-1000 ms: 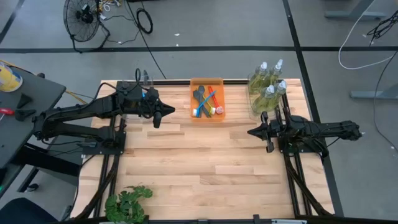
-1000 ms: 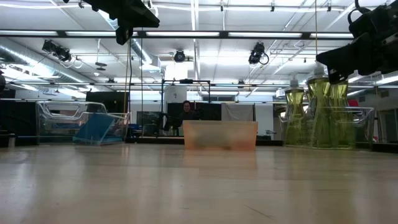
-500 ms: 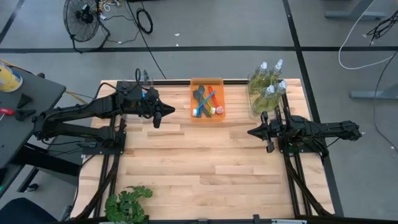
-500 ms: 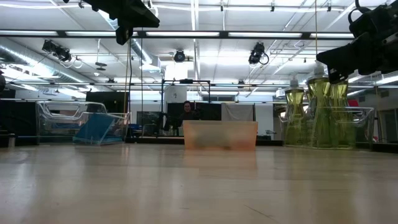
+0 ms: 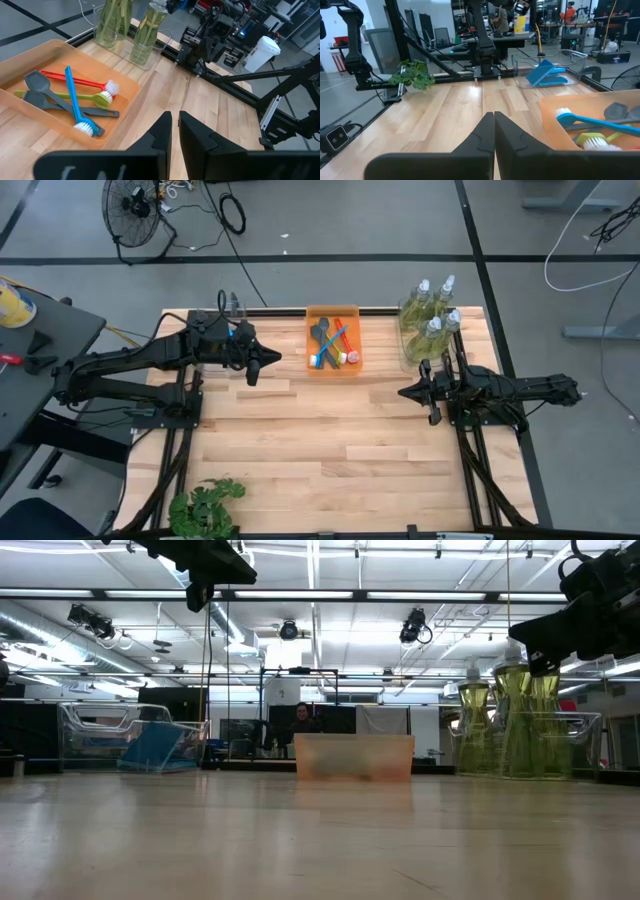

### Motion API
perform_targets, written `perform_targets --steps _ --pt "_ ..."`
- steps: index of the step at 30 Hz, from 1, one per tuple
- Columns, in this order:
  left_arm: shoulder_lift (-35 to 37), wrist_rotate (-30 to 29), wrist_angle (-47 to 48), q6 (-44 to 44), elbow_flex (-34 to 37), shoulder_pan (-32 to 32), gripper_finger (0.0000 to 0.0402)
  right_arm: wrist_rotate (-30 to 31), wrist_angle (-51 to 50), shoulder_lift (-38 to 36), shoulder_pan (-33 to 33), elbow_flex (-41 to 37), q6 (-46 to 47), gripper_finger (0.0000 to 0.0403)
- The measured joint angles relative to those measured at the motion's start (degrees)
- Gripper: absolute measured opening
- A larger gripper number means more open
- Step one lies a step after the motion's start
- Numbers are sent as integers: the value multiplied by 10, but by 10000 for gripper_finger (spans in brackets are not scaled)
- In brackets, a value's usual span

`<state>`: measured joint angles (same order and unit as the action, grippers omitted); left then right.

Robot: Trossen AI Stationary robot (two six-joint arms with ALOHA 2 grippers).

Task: Pick & Place Kitchen Sink Supplies
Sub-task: Return to Home Position

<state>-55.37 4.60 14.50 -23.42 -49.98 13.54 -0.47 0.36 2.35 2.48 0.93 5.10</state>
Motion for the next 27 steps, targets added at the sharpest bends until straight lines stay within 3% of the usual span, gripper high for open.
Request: perform_targets --steps 27 --pt "21 0 -3 -17 1 -13 37 0 0 0 0 0 0 4"
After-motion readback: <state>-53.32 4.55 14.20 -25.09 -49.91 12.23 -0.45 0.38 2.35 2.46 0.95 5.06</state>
